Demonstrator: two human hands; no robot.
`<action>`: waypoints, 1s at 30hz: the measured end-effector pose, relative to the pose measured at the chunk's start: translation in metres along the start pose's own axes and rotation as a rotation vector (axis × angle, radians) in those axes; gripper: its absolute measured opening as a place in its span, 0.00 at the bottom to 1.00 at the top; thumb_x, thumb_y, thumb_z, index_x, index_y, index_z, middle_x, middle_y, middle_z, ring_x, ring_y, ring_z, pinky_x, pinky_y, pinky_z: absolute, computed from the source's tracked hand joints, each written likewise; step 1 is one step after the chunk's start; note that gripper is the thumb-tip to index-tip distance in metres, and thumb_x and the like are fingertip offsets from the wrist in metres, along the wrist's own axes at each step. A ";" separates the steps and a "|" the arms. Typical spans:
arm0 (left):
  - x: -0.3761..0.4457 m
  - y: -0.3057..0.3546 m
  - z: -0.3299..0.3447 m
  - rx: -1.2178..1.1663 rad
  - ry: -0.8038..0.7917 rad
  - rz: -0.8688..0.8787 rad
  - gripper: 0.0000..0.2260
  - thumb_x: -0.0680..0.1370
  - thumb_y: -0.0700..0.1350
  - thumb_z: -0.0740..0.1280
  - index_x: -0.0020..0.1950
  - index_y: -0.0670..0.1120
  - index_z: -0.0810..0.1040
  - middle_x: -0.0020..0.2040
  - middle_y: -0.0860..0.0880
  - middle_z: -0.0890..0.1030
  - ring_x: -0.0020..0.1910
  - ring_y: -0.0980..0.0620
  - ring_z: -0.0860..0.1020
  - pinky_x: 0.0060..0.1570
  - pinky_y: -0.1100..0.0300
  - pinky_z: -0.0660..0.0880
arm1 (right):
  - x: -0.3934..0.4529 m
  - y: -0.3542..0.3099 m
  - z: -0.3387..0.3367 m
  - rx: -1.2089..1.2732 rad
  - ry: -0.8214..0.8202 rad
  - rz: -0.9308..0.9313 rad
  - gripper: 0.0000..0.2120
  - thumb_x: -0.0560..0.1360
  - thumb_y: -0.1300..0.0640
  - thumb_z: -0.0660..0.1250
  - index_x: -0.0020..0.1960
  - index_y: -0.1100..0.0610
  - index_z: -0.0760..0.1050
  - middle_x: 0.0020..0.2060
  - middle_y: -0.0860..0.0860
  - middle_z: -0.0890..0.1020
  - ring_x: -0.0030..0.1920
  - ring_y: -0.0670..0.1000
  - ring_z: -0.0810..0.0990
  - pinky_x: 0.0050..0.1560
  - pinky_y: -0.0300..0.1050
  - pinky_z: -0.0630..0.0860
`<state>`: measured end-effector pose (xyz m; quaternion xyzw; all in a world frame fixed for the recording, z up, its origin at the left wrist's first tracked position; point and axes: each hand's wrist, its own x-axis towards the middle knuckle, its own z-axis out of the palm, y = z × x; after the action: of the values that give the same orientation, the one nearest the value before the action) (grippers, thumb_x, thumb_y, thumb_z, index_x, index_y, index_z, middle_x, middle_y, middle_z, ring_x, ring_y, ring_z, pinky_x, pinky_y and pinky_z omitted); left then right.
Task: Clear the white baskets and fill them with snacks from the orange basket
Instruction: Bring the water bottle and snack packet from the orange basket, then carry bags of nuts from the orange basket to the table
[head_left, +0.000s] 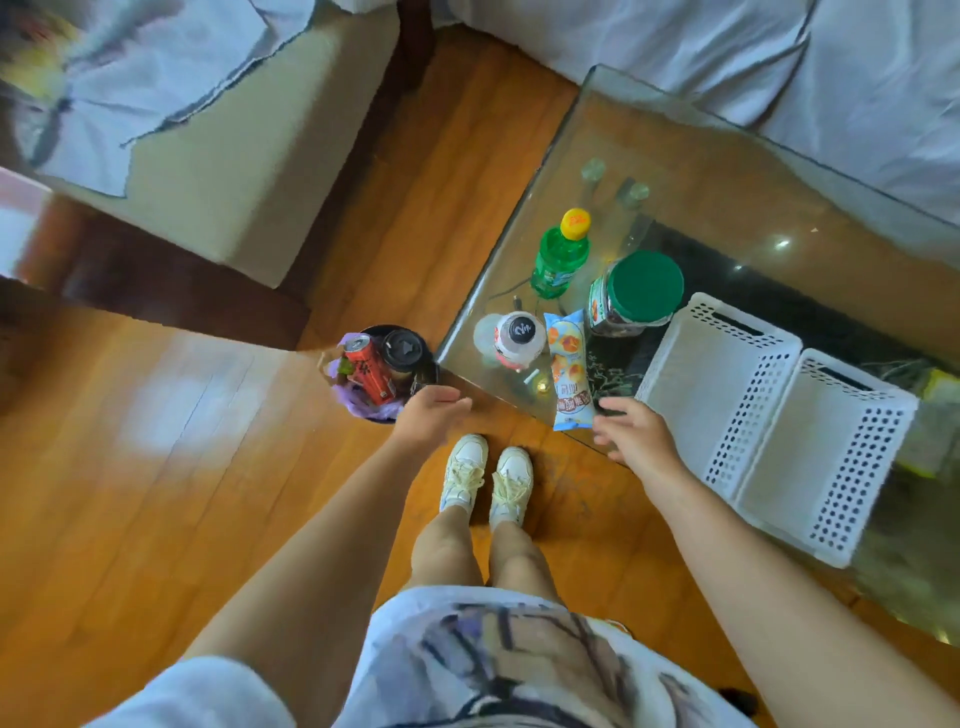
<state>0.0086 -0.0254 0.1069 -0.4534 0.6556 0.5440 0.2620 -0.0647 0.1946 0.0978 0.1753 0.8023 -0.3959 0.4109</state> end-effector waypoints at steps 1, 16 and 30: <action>-0.017 -0.005 -0.008 -0.063 -0.004 -0.014 0.14 0.79 0.44 0.63 0.62 0.41 0.72 0.49 0.45 0.79 0.44 0.50 0.78 0.41 0.61 0.75 | -0.013 -0.003 0.001 -0.022 -0.024 0.000 0.13 0.75 0.61 0.64 0.59 0.55 0.73 0.51 0.56 0.81 0.45 0.52 0.79 0.46 0.47 0.76; -0.203 -0.197 -0.081 -0.887 0.521 -0.313 0.07 0.78 0.42 0.62 0.41 0.43 0.73 0.30 0.48 0.69 0.27 0.53 0.62 0.22 0.65 0.58 | -0.129 -0.081 0.160 -0.857 -0.525 -0.295 0.03 0.75 0.60 0.63 0.44 0.56 0.76 0.30 0.51 0.75 0.28 0.48 0.71 0.27 0.38 0.65; -0.313 -0.459 -0.078 -1.882 0.829 -0.701 0.11 0.78 0.42 0.62 0.35 0.46 0.69 0.30 0.49 0.68 0.15 0.59 0.63 0.16 0.73 0.56 | -0.278 -0.046 0.402 -1.123 -0.792 -0.368 0.05 0.77 0.60 0.62 0.43 0.56 0.73 0.30 0.52 0.72 0.27 0.48 0.67 0.26 0.39 0.62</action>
<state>0.5656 -0.0009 0.1714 -0.7829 -0.1525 0.5280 -0.2915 0.2834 -0.1351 0.2023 -0.3582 0.6921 -0.0197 0.6263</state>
